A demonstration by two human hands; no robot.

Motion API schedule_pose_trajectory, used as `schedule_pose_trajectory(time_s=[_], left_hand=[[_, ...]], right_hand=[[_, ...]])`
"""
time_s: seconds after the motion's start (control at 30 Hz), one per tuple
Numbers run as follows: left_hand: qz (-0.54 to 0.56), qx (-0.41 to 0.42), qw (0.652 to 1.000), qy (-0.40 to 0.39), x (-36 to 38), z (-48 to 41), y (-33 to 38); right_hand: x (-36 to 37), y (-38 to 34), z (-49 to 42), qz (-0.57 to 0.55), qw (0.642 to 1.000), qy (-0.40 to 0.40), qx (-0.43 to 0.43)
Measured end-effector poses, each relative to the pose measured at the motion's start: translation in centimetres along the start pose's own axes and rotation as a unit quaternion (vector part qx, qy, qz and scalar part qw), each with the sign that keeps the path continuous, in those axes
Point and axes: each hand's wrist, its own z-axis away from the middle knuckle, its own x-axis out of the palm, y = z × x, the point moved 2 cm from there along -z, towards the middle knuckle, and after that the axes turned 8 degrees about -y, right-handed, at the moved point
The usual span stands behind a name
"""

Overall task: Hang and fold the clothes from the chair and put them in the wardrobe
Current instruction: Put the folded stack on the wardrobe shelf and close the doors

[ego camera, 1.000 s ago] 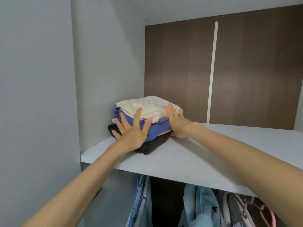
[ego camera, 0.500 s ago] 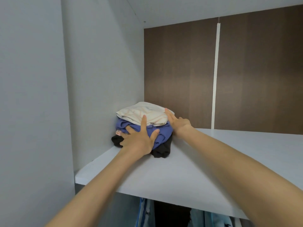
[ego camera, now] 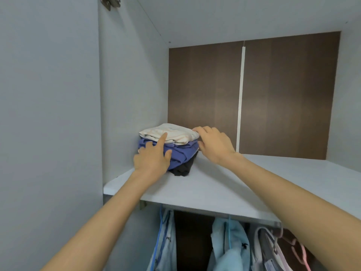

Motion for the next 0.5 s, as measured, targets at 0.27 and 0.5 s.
schedule_pose_trajectory(time_s=[0.27,0.5], left_hand=[[0.048,0.06,0.986,0.151,-4.6,11.9,0.1],[0.091,0.052,0.979,0.176,-6.3,23.8,-0.8]], right_hand=[[-6.6,-3.3,12.5,-0.04,0.992,0.103,-0.063],[-9.9,-6.1,22.6,-0.14,0.985,0.083,-0.05]])
